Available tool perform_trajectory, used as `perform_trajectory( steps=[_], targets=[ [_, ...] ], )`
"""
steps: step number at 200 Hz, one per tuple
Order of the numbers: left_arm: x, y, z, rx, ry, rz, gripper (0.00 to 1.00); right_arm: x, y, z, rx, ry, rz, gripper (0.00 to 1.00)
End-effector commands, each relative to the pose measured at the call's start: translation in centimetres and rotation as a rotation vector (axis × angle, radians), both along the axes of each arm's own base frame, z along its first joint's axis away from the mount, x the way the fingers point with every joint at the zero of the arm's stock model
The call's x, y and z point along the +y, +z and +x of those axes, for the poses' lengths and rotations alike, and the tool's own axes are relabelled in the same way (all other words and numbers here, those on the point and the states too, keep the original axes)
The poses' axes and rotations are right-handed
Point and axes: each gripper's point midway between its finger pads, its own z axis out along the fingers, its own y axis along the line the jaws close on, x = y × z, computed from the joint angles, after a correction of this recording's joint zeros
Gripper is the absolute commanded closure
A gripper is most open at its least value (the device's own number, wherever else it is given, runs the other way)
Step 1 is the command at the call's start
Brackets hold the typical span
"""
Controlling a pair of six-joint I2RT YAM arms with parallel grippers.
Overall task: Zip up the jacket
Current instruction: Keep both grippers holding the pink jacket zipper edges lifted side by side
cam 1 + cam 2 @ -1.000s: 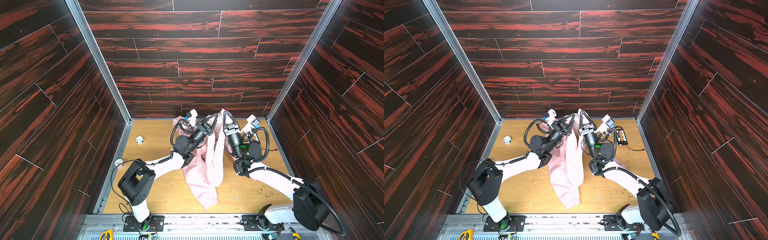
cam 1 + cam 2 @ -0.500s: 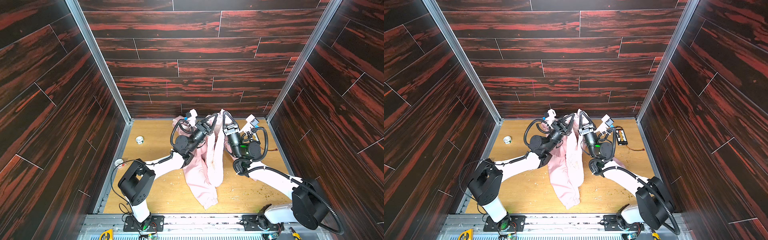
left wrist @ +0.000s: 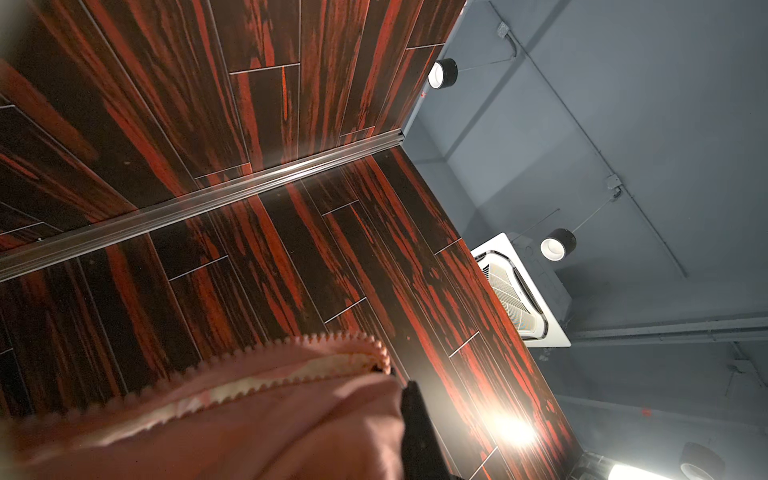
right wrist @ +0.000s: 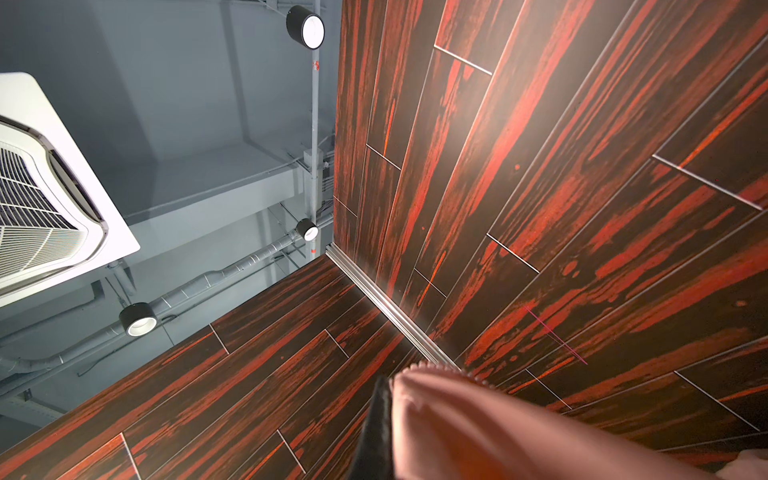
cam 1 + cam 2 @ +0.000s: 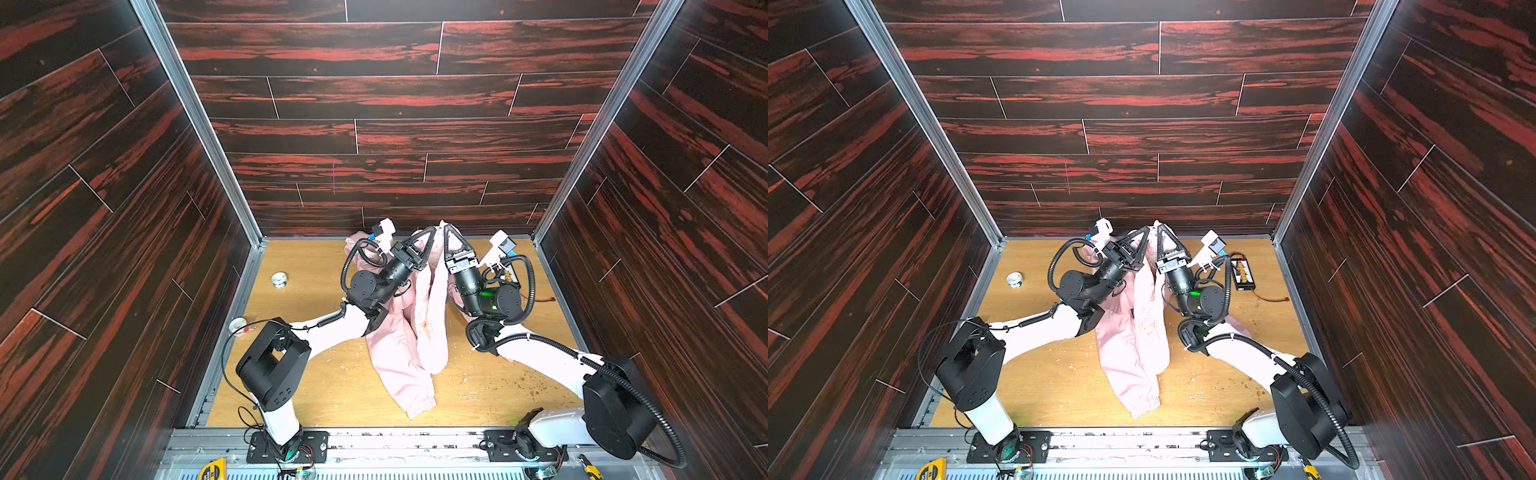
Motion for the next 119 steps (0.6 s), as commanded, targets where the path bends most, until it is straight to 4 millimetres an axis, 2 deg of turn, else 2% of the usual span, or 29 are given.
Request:
perform_trajectory(
  steps=[1, 51, 119],
  targets=[
    [0.6, 2.1, -1.1, -0.057, -0.020, -0.056, 1.00, -1.1, 1.9, -1.6, -0.071, 0.011, 0.059, 1.00],
    [0.5, 2.3, -1.3, -0.060, -0.036, -0.057, 1.00, -2.2, 3.0, -2.0, -0.094, -0.039, 0.068, 1.00],
    [0.4, 2.4, -1.5, -0.060, -0.050, -0.057, 1.00, -2.4, 4.2, -2.3, -0.126, -0.047, 0.076, 1.00]
  ],
)
